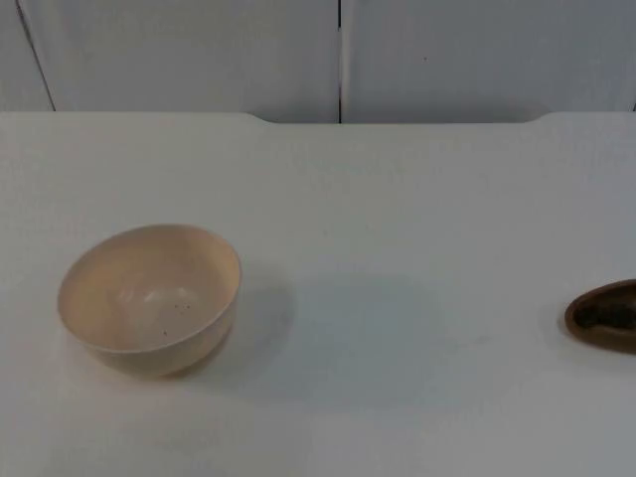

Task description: Pick up the bowl with the left hand and pour the coffee beans from the cup into the bowl with the right hand.

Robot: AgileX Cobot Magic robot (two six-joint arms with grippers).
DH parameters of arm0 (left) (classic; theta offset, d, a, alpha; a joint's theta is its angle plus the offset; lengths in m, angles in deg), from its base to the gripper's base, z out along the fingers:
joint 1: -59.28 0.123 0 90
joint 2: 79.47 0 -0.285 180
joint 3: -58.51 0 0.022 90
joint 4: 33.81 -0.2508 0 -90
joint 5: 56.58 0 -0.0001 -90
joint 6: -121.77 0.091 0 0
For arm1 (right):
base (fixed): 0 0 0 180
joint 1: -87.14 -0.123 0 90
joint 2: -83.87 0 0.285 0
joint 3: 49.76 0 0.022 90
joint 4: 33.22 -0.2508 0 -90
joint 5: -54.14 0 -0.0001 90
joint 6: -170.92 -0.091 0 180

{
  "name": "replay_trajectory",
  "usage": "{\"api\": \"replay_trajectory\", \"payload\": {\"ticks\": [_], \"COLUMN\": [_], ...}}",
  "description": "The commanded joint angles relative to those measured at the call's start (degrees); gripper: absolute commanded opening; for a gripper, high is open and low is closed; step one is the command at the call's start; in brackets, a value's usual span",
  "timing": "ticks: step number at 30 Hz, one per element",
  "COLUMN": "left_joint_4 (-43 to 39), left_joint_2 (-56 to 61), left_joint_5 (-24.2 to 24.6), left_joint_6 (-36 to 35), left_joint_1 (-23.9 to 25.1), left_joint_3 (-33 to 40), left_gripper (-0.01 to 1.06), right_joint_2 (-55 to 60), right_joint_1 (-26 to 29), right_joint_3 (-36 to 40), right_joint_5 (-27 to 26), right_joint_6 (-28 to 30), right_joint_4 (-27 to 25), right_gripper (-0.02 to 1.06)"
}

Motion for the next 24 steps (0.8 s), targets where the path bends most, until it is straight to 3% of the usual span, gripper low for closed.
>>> {"api": "replay_trajectory", "payload": {"ticks": [1, 5, 24], "left_joint_4": [0.2, 0.9, 3.8], "left_joint_2": [0.2, -2.4, -15.8], "left_joint_5": [-1.5, -4.7, -10.8], "left_joint_6": [0.0, 0.0, -0.3], "left_joint_1": [-0.3, -0.3, -0.3], "left_joint_3": [-0.7, -2.1, -7.4], "left_gripper": [1.05, 1.05, 1.05], "right_joint_2": [-0.3, -0.3, -0.3], "right_joint_1": [0.3, 0.3, 0.3], "right_joint_3": [0.3, 0.3, 0.3], "right_joint_5": [-0.2, -0.2, -0.2], "right_joint_6": [0.3, 0.3, 0.3], "right_joint_4": [-0.2, -0.1, 0.0], "right_gripper": [1.05, 1.05, 1.05]}}
